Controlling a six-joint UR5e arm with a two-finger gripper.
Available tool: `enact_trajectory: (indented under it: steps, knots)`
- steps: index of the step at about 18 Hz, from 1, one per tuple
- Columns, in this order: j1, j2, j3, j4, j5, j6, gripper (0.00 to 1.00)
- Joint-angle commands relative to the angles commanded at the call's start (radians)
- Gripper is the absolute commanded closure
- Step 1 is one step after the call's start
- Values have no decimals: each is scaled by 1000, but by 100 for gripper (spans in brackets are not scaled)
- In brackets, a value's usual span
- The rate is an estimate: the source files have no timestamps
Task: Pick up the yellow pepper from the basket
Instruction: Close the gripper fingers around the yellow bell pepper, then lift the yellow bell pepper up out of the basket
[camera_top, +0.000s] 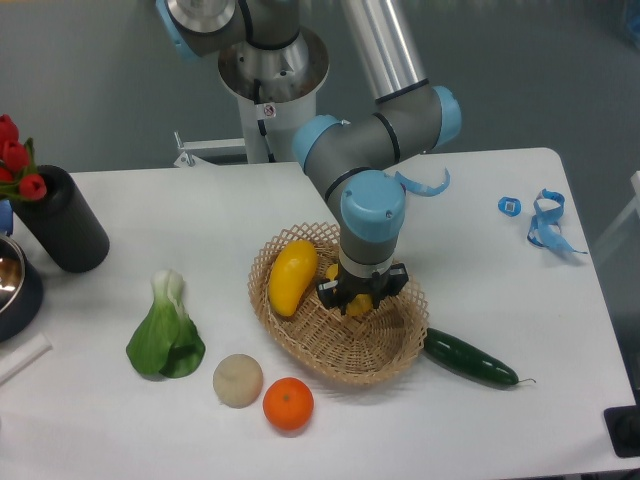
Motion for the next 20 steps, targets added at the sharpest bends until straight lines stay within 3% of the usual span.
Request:
enact_trajectory:
  steps: [2,5,8,11,14,20]
  knots:
    - [2,15,14,-2,-9,0,66]
    - [9,20,44,-3,-12,12,67]
    - [20,20,116,-9,-11,23,75]
    - [58,28,187,-34,-15,49,76]
    - [75,17,219,-34,-15,89,76]
    - [158,18,199,-38,-24,388,74]
